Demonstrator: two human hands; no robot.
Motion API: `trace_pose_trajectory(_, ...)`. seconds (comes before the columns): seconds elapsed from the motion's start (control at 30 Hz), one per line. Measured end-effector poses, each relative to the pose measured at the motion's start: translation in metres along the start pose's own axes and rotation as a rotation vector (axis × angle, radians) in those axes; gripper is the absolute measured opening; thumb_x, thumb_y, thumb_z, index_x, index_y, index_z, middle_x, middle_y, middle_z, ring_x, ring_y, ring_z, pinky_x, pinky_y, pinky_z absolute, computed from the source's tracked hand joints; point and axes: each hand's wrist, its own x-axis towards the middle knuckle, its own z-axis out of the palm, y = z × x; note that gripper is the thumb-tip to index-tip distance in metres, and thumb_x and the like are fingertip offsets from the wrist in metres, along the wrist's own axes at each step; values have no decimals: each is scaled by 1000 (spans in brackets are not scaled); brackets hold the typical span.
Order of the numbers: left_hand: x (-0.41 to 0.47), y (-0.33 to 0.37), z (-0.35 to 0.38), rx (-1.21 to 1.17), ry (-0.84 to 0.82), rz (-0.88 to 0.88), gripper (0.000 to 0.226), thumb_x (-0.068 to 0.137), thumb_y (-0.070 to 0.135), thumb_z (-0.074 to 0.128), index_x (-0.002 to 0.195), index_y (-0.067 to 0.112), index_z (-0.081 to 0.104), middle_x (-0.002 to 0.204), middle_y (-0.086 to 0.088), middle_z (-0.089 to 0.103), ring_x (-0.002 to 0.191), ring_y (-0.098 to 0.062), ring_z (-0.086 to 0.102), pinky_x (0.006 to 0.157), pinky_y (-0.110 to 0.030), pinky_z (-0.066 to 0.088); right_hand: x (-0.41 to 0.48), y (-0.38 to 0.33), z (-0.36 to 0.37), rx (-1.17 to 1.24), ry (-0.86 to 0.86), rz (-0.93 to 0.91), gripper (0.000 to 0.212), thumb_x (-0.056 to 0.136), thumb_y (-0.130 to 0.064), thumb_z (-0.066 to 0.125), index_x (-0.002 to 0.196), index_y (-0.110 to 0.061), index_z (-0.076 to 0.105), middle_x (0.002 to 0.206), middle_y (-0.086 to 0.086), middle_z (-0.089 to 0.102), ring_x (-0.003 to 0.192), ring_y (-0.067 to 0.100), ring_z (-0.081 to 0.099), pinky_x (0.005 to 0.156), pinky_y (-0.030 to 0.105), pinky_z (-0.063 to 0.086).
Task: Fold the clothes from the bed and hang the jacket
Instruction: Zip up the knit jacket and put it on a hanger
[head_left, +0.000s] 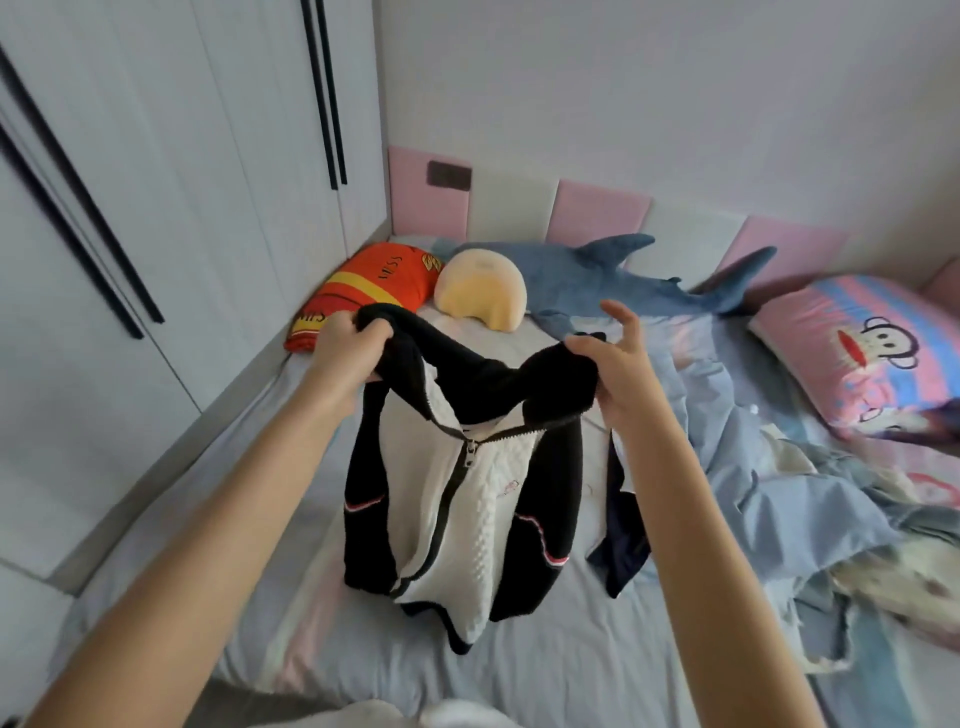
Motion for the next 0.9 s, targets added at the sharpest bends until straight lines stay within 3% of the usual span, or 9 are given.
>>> trace_pose_trajectory(0.07,-2,10,-3,-107,32,17,9,88,2,48,89,7,56,80,-6,57,81,-22,60,56,-28,49,-8,-13,2,121,-50,-36,28,89,3,56,103,-21,58,74,4,65,61,13,63,55,24,54)
trace_pose_trajectory(0.17,-1,18,-16,-234,67,64,40,88,-1,45,122,19,41,101,-6,52,85,-17,57,62,-30,52,-12,-21,-4,35,-66,-117,23,92,2,51,88,-16,65,72,-2,65,68,11,62,56,17,50)
trace_pose_trajectory(0.23,-4,18,-21,-250,6,144,54,85,-6,40,124,30,42,110,-9,53,86,-18,58,66,-32,53,-8,-19,-13,-432,20,-194,17,89,-2,57,97,-14,65,90,0,64,81,14,58,62,13,47)
trace_pose_trajectory(0.33,-14,12,-13,-249,-96,222,51,80,-12,36,108,27,53,106,-7,57,81,-16,57,66,-32,46,3,-9,-25,-1127,-34,-8,42,80,-22,73,116,-11,55,106,5,56,91,19,53,77,26,44)
trace_pose_trajectory(0.4,-21,6,-4,-316,-162,205,49,82,-14,35,105,25,53,98,0,57,76,-10,58,65,-29,46,7,8,-27,-1392,-70,130,49,79,-34,72,118,-9,57,108,7,61,96,25,58,83,34,48)
trace_pose_trajectory(0.5,-27,-5,6,-373,-201,136,40,89,-9,38,114,19,50,94,2,59,73,-4,61,59,-18,50,6,35,-18,-1590,-39,211,36,92,-24,51,125,-10,53,125,10,57,113,30,55,85,35,44)
trace_pose_trajectory(0.63,-17,-27,8,-108,-59,214,24,91,3,49,112,14,54,93,5,58,86,-11,59,67,-16,48,7,60,-10,-1369,74,88,26,88,-8,44,110,-10,58,110,12,62,99,30,58,71,30,42)
trace_pose_trajectory(0.8,4,-49,-26,146,171,408,12,89,18,63,89,6,61,83,4,60,78,-8,55,74,-12,41,-35,69,-2,-614,352,-618,36,77,10,46,105,-9,57,101,-4,57,98,-5,53,81,5,37)
trace_pose_trajectory(0.9,19,-85,-36,-110,341,98,9,95,16,55,87,14,52,92,-4,58,84,-15,54,69,-20,43,-39,110,-3,-456,415,-517,47,81,14,40,123,-5,51,117,0,49,108,-10,45,96,13,40)
